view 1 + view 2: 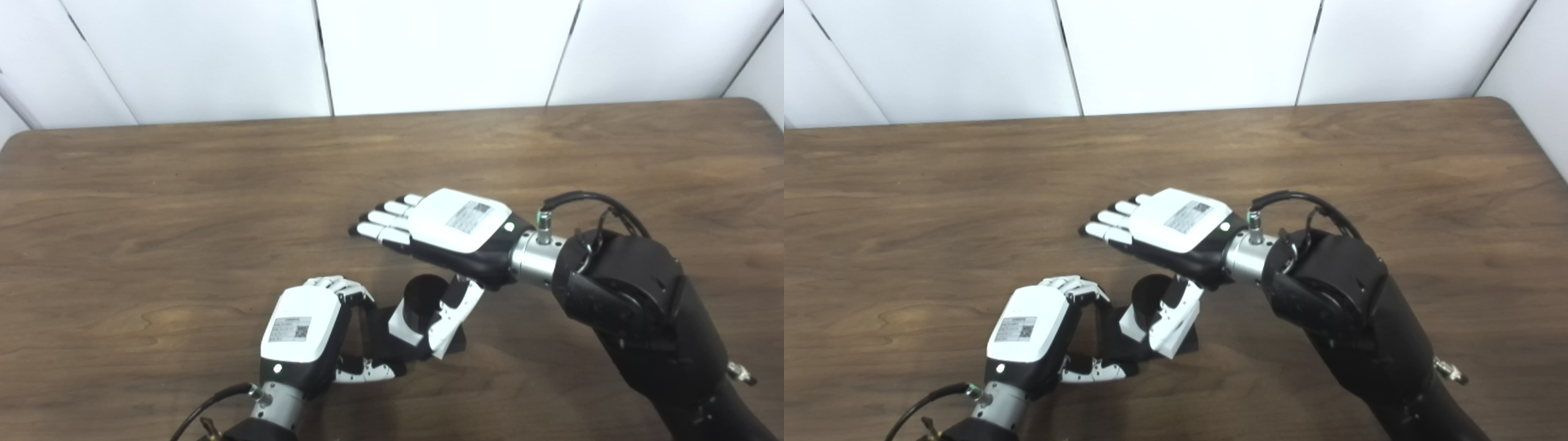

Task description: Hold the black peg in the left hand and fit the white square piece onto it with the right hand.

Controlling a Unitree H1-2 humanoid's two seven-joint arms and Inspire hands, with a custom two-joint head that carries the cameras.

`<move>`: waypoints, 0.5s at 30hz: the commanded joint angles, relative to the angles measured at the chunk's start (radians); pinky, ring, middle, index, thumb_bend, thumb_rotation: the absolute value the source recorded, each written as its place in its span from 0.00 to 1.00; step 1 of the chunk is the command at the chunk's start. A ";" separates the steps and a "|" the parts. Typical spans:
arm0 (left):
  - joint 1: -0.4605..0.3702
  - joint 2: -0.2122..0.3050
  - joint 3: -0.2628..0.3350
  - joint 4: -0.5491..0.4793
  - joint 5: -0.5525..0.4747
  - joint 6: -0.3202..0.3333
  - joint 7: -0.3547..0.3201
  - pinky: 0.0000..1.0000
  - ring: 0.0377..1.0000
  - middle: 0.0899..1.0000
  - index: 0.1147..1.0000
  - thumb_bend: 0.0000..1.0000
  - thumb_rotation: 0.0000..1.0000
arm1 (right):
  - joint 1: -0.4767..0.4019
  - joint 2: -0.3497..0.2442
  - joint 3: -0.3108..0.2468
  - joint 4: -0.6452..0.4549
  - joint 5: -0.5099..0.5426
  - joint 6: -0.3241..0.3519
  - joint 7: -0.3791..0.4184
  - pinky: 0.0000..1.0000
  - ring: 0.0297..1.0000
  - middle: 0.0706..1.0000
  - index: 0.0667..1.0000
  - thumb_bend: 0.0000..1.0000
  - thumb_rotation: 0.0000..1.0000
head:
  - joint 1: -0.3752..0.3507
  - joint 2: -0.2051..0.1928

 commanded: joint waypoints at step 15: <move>0.006 -0.007 0.049 0.021 -0.034 -0.039 0.119 0.82 0.83 0.88 0.96 1.00 0.69 | -0.012 -0.013 -0.073 -0.020 0.004 0.013 -0.057 1.00 1.00 1.00 1.00 0.95 0.73 | 0.012 -0.008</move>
